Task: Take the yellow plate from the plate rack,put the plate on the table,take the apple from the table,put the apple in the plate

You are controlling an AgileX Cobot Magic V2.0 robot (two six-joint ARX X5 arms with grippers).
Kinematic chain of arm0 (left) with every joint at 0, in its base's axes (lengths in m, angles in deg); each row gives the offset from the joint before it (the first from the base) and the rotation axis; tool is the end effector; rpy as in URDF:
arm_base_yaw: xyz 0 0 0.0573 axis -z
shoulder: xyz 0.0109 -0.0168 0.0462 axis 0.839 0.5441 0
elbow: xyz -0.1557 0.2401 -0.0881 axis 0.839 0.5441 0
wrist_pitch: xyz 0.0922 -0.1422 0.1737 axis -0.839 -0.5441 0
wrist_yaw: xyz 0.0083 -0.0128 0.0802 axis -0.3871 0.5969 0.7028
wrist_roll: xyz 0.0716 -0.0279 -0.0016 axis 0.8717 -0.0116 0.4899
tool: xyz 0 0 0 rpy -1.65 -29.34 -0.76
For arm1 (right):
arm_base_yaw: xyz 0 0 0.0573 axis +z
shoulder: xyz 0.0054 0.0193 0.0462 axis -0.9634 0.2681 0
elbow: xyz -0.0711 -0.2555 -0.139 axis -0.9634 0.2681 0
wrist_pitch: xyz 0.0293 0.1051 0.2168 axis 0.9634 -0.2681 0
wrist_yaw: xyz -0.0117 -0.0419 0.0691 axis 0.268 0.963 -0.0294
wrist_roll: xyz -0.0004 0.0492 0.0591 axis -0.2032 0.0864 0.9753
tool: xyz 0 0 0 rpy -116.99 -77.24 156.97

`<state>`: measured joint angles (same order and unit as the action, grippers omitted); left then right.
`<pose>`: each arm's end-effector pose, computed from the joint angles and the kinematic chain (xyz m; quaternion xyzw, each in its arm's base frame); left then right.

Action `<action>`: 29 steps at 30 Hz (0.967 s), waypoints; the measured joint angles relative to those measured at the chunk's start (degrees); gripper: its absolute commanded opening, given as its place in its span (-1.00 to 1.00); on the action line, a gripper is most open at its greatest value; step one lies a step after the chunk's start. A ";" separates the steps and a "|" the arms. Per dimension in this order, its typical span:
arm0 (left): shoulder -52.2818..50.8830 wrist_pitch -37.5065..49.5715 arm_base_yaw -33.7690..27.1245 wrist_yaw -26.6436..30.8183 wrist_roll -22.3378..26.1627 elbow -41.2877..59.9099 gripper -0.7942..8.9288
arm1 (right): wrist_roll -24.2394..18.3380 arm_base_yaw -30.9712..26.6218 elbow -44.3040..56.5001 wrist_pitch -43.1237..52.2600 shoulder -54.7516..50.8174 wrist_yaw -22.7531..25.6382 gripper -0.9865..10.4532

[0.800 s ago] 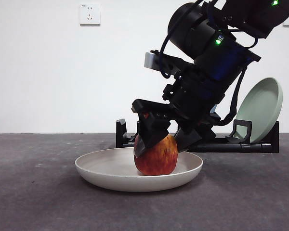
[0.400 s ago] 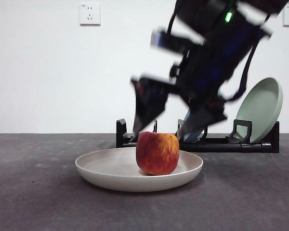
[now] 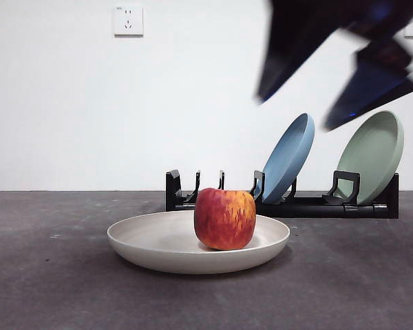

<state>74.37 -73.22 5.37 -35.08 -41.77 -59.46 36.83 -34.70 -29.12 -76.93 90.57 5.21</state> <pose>0.0853 -0.1369 0.3923 0.1662 0.3160 -0.3820 0.8524 0.1557 0.1399 0.2787 -0.1020 0.4132 0.3549 0.8324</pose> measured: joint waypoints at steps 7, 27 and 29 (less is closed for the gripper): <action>0.00 -1.81 0.00 -6.60 0.00 0.00 -0.39 | 1.05 0.00 0.00 -17.49 -12.15 -4.44 0.15; 0.00 -2.62 0.00 -7.10 0.00 0.00 -0.84 | 3.04 0.00 0.00 -21.14 -19.82 -4.52 -0.83; 0.00 -2.62 0.00 -7.10 0.00 0.00 -0.84 | 3.04 0.00 0.00 -21.14 -19.82 -4.50 -0.83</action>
<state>74.37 -75.85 5.37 -42.18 -41.77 -59.46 39.87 -34.70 -29.12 -98.06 70.75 0.70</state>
